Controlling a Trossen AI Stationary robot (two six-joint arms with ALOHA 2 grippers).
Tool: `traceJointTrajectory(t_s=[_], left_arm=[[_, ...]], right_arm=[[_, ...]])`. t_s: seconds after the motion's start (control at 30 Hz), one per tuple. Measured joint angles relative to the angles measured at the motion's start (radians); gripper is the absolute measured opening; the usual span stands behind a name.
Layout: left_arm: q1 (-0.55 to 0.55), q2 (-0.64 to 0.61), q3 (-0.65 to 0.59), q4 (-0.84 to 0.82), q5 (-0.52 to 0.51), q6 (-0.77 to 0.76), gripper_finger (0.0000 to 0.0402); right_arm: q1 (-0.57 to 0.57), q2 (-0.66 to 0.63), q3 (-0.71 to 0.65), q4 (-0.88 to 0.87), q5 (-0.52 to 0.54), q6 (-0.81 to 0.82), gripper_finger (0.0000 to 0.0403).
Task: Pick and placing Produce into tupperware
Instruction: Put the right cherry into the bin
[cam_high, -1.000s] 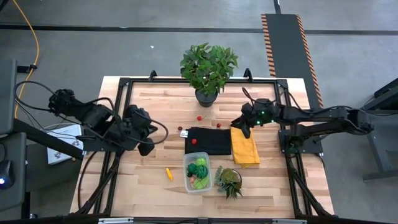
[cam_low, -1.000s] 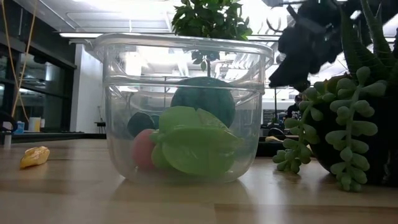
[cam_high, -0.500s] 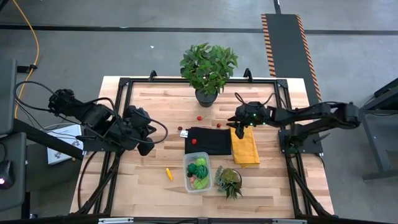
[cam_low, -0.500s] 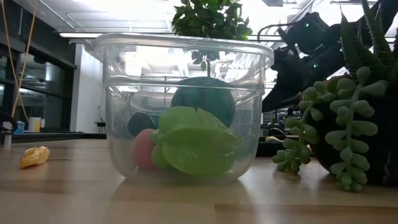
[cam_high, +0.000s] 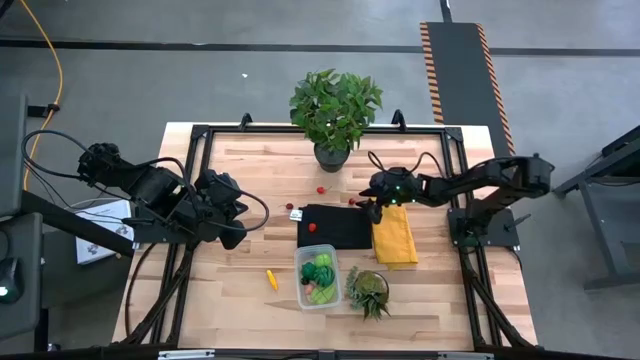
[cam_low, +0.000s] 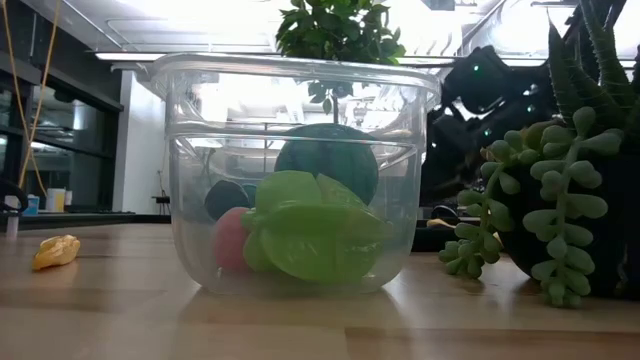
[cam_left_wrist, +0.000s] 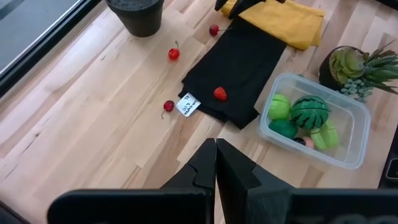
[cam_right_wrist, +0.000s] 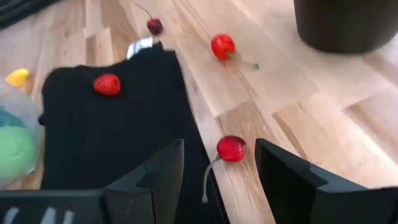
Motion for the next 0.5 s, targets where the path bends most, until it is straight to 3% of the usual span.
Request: traceJointTrajectory(t_s=[0.5], left_arm=[[0.0,0.0,0.0,-0.014,0.018,-0.014,0.0]], right_arm=[[0.0,0.126,0.061,0.041,-0.016,-0.023,0.019]])
